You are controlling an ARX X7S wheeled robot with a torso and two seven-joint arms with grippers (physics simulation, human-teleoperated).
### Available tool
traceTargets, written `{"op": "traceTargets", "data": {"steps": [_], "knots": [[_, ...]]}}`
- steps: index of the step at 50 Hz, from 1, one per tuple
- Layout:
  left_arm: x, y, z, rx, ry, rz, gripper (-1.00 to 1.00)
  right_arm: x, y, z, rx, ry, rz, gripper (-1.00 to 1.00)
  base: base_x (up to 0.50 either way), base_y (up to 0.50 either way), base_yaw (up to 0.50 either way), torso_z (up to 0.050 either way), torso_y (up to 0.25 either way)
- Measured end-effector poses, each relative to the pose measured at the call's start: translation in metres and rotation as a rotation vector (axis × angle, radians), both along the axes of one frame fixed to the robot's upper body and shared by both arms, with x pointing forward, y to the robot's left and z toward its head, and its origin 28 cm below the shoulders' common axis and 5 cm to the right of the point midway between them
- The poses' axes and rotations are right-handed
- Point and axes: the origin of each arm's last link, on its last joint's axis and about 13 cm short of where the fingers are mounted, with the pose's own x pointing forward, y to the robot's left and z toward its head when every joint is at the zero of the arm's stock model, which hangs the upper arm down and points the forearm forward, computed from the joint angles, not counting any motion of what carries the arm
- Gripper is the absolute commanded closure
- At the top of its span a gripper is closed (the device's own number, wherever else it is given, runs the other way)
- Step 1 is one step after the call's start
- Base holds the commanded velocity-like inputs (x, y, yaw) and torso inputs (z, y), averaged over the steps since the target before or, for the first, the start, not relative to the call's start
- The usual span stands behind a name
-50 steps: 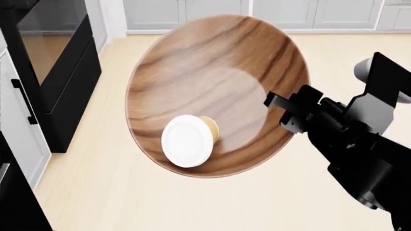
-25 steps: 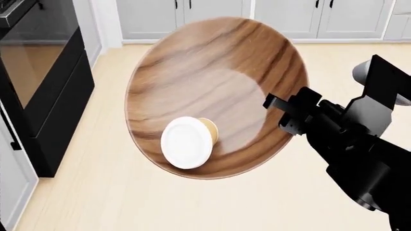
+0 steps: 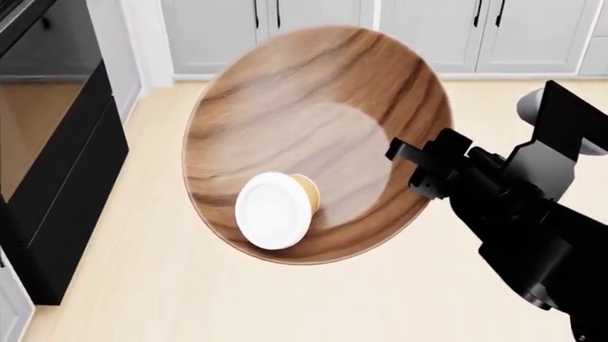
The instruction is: Place the cup inside the bowl on the dining table and move the bowl to any counter.
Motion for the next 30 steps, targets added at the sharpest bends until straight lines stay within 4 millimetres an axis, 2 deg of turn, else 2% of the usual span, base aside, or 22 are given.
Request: {"op": "traceTargets", "data": {"steps": [30], "knots": [[0.0030,-0.0038,0.0002,0.007,0.001,-0.005,-1.00,0.0026,0.0013,0.0047,0.010,-0.007,0.005,1.00,0.50,-0.01,0.00,0.000,0.002]]}}
